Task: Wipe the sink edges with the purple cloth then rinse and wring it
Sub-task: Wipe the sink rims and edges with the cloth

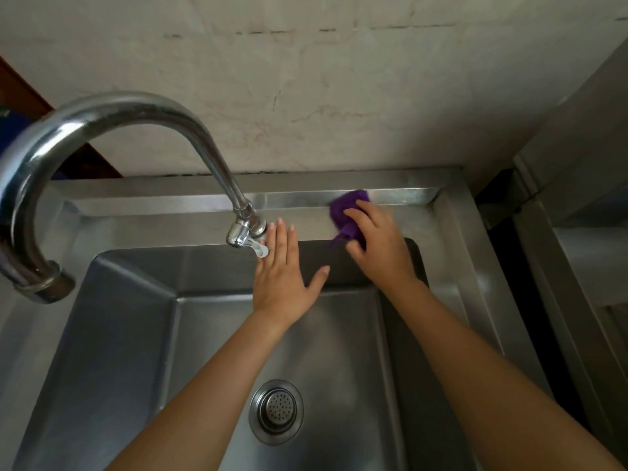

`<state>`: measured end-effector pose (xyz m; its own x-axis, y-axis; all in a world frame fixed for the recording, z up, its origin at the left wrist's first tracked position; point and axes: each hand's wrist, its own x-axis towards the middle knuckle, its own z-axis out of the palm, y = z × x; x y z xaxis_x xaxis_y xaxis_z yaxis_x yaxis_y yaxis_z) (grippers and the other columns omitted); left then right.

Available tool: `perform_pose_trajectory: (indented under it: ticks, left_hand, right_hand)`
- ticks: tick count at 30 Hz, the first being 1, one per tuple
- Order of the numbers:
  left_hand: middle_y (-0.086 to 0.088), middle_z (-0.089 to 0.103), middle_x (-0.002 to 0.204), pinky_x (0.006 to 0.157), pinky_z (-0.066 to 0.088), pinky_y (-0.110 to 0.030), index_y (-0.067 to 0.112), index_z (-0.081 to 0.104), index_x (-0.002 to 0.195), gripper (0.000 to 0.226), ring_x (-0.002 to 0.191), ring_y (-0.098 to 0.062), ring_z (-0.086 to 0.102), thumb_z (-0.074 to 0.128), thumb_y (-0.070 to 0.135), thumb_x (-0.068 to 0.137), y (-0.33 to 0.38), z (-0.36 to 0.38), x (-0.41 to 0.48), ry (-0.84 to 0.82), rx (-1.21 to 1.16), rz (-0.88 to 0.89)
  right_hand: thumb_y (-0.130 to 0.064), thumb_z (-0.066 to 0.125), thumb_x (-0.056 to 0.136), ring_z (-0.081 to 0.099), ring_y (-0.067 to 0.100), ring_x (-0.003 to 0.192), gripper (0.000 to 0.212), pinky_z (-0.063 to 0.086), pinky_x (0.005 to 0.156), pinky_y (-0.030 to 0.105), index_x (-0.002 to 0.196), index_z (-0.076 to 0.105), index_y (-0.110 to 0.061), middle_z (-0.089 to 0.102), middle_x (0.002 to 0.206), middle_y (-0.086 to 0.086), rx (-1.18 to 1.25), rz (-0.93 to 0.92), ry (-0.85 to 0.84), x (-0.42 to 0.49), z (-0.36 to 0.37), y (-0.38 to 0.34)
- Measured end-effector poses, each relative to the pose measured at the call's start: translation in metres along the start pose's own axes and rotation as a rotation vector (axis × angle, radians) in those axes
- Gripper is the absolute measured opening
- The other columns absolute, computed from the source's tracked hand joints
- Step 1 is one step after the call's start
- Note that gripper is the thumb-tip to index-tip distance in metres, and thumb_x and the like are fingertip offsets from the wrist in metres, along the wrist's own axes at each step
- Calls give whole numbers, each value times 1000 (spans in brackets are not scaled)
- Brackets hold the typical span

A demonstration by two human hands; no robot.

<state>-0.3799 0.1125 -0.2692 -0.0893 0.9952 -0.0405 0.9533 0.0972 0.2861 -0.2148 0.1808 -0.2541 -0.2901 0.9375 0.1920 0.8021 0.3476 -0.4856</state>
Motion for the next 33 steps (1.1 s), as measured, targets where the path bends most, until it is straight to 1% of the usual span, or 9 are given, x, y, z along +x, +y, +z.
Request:
perform_pose_trajectory:
  ticks: [4, 8, 11, 13, 16, 19, 22, 26, 33]
  left_hand:
    - [-5, -12, 157, 114, -17, -32, 13, -2, 149, 82, 144, -17, -17, 2, 63, 83, 18, 2, 12, 78, 40, 46]
    - [-3, -6, 159, 117, -13, -39, 22, 3, 149, 60, 146, -18, -10, 17, 48, 97, 46, -1, 63, 107, 36, 145]
    - [-3, -6, 159, 117, -10, -44, 20, 5, 150, 63, 146, -19, -10, 12, 50, 95, 51, 5, 92, 93, 109, 216]
    - [-4, -5, 159, 117, -10, -46, 19, 1, 149, 67, 146, -19, -9, 4, 52, 91, 51, 11, 95, 125, 168, 222]
    - [-4, -9, 159, 116, -11, -47, 18, -9, 146, 66, 145, -19, -12, 2, 52, 90, 51, 15, 95, 124, 211, 221]
    - [-5, -7, 159, 116, -10, -47, 19, -10, 145, 67, 146, -19, -11, -1, 54, 89, 50, 14, 96, 144, 205, 227]
    - [-4, -3, 159, 116, -10, -47, 19, -9, 144, 66, 146, -19, -8, 1, 55, 89, 49, 17, 96, 158, 188, 230]
    - [-4, -3, 159, 116, -12, -46, 19, -4, 147, 69, 146, -18, -8, 0, 55, 88, 50, 15, 96, 155, 185, 232]
    - [-4, -7, 159, 116, -13, -46, 18, -2, 149, 65, 146, -18, -11, 13, 51, 95, 50, 13, 94, 134, 177, 232]
  right_hand:
    - [-15, 63, 81, 44, 28, 125, 50, 37, 101, 36, 129, 51, -10, 49, 137, 13, -61, 162, 80, -18, -18, 19]
    - [-18, 61, 82, 46, 28, 118, 47, 39, 97, 35, 127, 51, -9, 54, 128, 14, -170, 232, 73, -21, -27, 17]
    - [-20, 59, 79, 50, 35, 104, 40, 40, 89, 43, 116, 56, -7, 60, 111, 18, -216, 409, 268, -11, -41, 26]
    - [-22, 58, 79, 51, 39, 104, 44, 42, 89, 43, 120, 56, -6, 60, 113, 20, -215, 399, 346, 4, -44, 32]
    - [-38, 50, 85, 41, 43, 126, 55, 33, 106, 50, 132, 49, -10, 47, 137, 23, -255, 209, 186, 29, -26, 35]
    - [-40, 41, 91, 26, 40, 139, 55, 23, 114, 54, 139, 40, -13, 36, 147, 21, -272, 195, 100, 36, -9, 36]
    - [-34, 37, 90, 34, 38, 136, 54, 30, 112, 51, 139, 41, -12, 41, 144, 21, -299, 218, 160, 23, -11, 43]
    - [-26, 48, 92, 35, 37, 136, 52, 26, 113, 45, 139, 39, -8, 39, 145, 21, -298, 307, 164, -1, -16, 50]
    - [-16, 62, 85, 52, 35, 119, 40, 42, 100, 45, 123, 56, -7, 57, 126, 17, -302, 355, 133, -60, -28, 30]
